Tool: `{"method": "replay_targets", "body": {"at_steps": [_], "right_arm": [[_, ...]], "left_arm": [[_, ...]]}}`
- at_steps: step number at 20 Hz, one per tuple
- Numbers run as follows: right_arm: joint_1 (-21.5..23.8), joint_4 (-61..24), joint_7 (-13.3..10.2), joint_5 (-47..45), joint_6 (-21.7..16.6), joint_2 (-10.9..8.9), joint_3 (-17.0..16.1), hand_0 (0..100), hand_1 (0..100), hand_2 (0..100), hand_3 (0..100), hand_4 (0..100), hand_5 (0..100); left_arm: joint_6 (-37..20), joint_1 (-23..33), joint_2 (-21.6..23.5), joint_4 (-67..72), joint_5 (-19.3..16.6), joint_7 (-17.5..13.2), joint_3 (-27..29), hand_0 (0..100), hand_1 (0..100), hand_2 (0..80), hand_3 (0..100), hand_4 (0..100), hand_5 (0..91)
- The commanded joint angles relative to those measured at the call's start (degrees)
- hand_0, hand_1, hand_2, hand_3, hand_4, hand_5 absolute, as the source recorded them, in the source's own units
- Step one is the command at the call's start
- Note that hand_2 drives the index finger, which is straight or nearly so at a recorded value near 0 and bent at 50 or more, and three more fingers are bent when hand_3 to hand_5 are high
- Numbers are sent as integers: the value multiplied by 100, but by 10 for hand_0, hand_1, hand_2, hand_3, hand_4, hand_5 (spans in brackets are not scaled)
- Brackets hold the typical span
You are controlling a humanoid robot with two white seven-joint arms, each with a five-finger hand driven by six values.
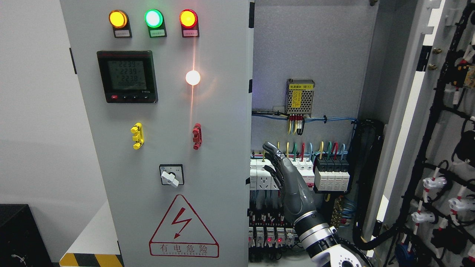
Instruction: Open door with both hands
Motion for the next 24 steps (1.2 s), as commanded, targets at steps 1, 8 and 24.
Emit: {"method": "replay_targets", "body": {"at_steps": [1, 8, 24], "right_arm": [[-132, 295, 8, -19, -5, 152, 105, 0, 0, 0, 0, 0, 0], [-176, 303, 16, -202, 4, 143, 167, 0, 0, 0, 0, 0, 0], [-448, 374, 25, -397, 145, 135, 167, 0, 0, 0, 0, 0, 0]], "left_arm": [[7, 79, -114, -16, -5, -8, 95, 0, 0, 0, 0, 0, 0], [7, 53, -132, -24, -5, 1, 77, 0, 0, 0, 0, 0, 0], [-2, 44, -158, -24, -5, 10, 59, 0, 0, 0, 0, 0, 0]]}}
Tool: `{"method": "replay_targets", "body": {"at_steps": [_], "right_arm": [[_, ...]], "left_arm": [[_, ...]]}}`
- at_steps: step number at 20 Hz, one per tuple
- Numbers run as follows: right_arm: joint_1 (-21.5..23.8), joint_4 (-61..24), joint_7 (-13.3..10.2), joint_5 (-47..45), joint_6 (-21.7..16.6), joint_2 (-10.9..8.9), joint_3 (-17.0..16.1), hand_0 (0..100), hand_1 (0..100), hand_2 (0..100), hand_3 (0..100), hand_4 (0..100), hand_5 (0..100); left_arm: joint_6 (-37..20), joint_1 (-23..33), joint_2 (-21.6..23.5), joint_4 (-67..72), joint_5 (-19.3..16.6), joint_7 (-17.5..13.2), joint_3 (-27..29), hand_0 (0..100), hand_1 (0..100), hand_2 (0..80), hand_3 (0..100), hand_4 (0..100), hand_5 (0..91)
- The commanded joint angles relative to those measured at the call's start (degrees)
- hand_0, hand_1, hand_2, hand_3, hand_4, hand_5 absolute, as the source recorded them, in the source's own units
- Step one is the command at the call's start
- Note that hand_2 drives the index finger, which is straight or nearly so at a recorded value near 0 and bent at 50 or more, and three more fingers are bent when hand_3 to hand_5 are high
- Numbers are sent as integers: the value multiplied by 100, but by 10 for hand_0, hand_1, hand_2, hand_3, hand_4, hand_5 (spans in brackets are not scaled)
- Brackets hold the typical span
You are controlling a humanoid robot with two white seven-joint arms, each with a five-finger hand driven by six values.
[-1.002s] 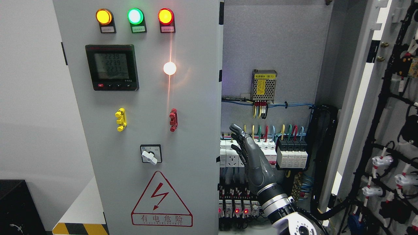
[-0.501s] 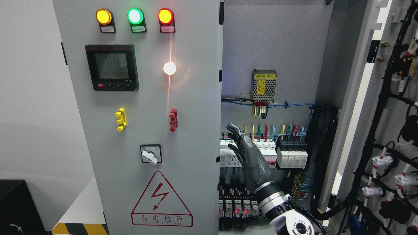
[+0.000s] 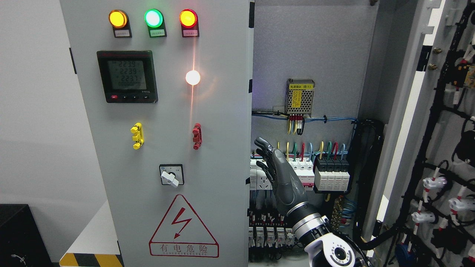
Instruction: Open door with both hands
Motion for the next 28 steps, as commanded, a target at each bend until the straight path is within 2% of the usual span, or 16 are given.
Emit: {"method": "replay_targets", "body": {"at_steps": [1, 12, 15, 24, 25, 26, 27, 28], "right_arm": [[-100, 75, 14, -65, 18, 132, 22, 0, 0, 0, 0, 0, 0], [-222, 250, 23, -451, 27, 106, 31, 0, 0, 0, 0, 0, 0], [-301, 434, 338, -460, 27, 115, 22, 0, 0, 0, 0, 0, 0], [-434, 778, 401, -504, 18, 97, -57, 0, 0, 0, 0, 0, 0], [-434, 778, 471, -513, 18, 97, -66, 0, 0, 0, 0, 0, 0], [-442, 786, 680, -513, 18, 97, -66, 0, 0, 0, 0, 0, 0], [-451, 795, 787, -513, 18, 97, -66, 0, 0, 0, 0, 0, 0], [-451, 804, 797, -504, 27, 97, -83, 0, 0, 0, 0, 0, 0]], "left_arm": [[11, 44, -149, -7, 0, 7, 2, 0, 0, 0, 0, 0, 0], [11, 44, -140, -7, 0, -1, 10, 0, 0, 0, 0, 0, 0], [2, 44, -140, -7, 0, -1, 10, 0, 0, 0, 0, 0, 0], [11, 44, -123, 2, 0, -1, 10, 0, 0, 0, 0, 0, 0], [2, 44, -114, 2, 0, -1, 10, 0, 0, 0, 0, 0, 0], [2, 44, -105, 2, 0, -1, 10, 0, 0, 0, 0, 0, 0], [2, 44, -105, 2, 9, -1, 10, 0, 0, 0, 0, 0, 0], [2, 44, -105, 2, 0, -1, 10, 0, 0, 0, 0, 0, 0]]}}
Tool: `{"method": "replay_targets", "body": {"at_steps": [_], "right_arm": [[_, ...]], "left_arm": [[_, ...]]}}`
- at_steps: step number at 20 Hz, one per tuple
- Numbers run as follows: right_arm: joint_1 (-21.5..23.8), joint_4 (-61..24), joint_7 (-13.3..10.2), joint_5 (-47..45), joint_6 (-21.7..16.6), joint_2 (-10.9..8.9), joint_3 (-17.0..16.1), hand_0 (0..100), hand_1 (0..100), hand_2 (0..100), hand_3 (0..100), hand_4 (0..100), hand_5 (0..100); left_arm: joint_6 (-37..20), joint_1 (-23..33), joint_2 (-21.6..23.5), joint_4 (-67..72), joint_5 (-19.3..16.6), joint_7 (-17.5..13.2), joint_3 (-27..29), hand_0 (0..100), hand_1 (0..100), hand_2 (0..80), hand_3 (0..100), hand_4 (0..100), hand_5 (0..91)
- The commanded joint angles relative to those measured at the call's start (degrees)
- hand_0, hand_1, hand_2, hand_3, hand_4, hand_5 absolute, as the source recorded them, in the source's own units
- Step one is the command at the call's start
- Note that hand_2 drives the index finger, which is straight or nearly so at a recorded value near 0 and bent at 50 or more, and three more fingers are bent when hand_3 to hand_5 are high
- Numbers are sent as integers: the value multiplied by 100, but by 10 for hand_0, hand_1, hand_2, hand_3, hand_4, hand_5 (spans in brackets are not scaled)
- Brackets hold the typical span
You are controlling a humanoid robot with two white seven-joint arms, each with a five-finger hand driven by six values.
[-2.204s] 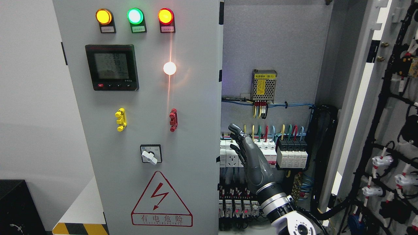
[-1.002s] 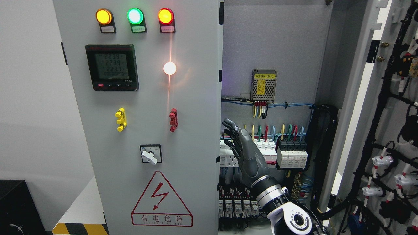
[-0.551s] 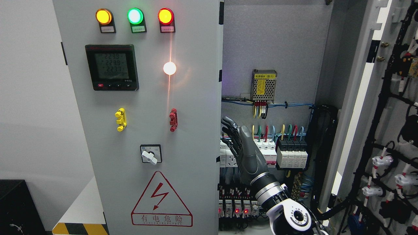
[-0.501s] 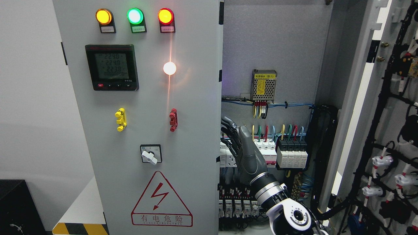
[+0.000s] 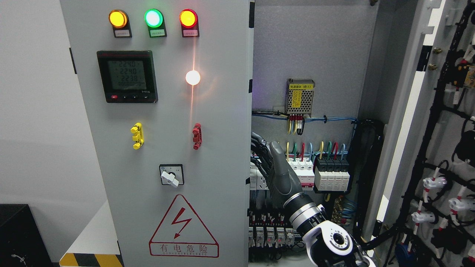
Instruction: Open door with both hands
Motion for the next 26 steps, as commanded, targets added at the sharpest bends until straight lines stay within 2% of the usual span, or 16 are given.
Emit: {"method": "replay_targets", "body": {"at_steps": [1, 6, 10, 15, 18, 19, 26], "right_arm": [[-53, 266, 169, -29, 0, 96, -52, 0, 0, 0, 0, 0, 0], [-149, 354, 213, -46, 0, 79, -228, 0, 0, 0, 0, 0, 0], [-158, 336, 221, -485, 0, 70, -228, 0, 0, 0, 0, 0, 0], [-158, 310, 248, -530, -8, 61, -228, 0, 0, 0, 0, 0, 0], [-158, 327, 633, -521, -8, 70, -228, 0, 0, 0, 0, 0, 0], [-158, 336, 687, -521, 0, 70, -228, 0, 0, 0, 0, 0, 0], [-228, 521, 722, -530, -8, 61, -272, 0, 0, 0, 0, 0, 0]], "left_arm": [[-7, 44, -105, 4, 8, 2, 2, 0, 0, 0, 0, 0, 0], [-7, 44, -123, 4, -1, 2, 2, 0, 0, 0, 0, 0, 0], [2, 44, -141, 4, -1, 2, 2, 0, 0, 0, 0, 0, 0], [2, 44, -141, -5, 0, 37, 2, 0, 0, 0, 0, 0, 0], [2, 44, -141, 4, -1, 46, 2, 0, 0, 0, 0, 0, 0], [-6, 44, -141, 4, -1, 46, 2, 0, 0, 0, 0, 0, 0], [-7, 44, -149, 4, -1, 54, -7, 0, 0, 0, 0, 0, 0]]}}
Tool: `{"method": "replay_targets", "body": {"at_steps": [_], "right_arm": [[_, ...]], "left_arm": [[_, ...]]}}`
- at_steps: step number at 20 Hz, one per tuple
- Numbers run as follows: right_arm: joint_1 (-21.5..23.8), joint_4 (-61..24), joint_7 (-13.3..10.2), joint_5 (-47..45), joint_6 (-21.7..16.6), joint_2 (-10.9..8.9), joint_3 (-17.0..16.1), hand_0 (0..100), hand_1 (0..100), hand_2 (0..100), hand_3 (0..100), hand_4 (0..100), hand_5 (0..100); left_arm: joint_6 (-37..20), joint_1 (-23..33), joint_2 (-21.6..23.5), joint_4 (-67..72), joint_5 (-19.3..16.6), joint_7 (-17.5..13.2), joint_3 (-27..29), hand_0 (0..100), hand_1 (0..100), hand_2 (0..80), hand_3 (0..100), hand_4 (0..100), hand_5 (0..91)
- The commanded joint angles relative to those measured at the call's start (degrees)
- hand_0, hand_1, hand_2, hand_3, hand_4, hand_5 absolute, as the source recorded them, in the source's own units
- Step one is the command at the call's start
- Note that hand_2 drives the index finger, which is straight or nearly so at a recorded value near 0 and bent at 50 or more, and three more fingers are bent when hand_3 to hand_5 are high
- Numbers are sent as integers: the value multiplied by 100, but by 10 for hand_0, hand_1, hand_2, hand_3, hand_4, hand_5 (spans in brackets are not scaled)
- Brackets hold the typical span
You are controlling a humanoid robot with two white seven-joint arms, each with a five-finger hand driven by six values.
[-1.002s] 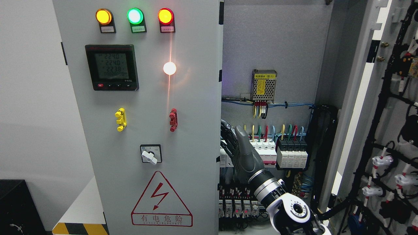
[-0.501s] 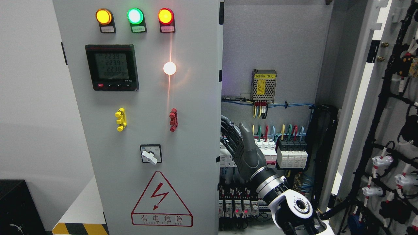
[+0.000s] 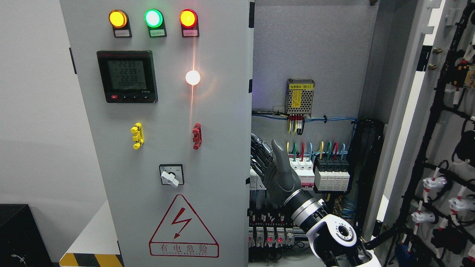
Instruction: Open door with both hands
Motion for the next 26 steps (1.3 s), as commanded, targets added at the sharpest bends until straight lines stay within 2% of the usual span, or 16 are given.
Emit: {"method": "replay_targets", "body": {"at_steps": [1, 3, 6, 9, 17, 18, 21, 26], "right_arm": [[-54, 182, 30, -22, -4, 61, -70, 0, 0, 0, 0, 0, 0], [-45, 191, 82, -22, -4, 61, -96, 0, 0, 0, 0, 0, 0], [-45, 200, 451, -22, 4, 61, -122, 0, 0, 0, 0, 0, 0], [-54, 235, 470, -22, 5, 61, -237, 0, 0, 0, 0, 0, 0], [-89, 252, 496, -30, -4, 61, -254, 0, 0, 0, 0, 0, 0], [-80, 235, 531, -30, -4, 61, -254, 0, 0, 0, 0, 0, 0], [-80, 217, 935, -22, 5, 70, -254, 0, 0, 0, 0, 0, 0], [-115, 235, 1058, -22, 110, 70, -254, 0, 0, 0, 0, 0, 0]], "left_arm": [[-2, 44, -149, -7, 0, 5, -7, 0, 0, 0, 0, 0, 0], [-2, 44, -149, -7, 0, 5, -7, 0, 0, 0, 0, 0, 0], [-2, 44, -149, -7, 0, 14, -16, 0, 0, 0, 0, 0, 0], [-2, 44, -149, -7, 0, 40, -16, 0, 0, 0, 0, 0, 0], [-2, 44, -158, -7, -18, 49, -42, 0, 0, 0, 0, 0, 0], [-2, 44, -158, -7, -35, 93, -33, 0, 0, 0, 0, 0, 0], [-2, 44, -167, -7, -53, 277, -33, 0, 0, 0, 0, 0, 0], [-2, 44, -158, -7, -44, 286, -16, 0, 0, 0, 0, 0, 0]]}}
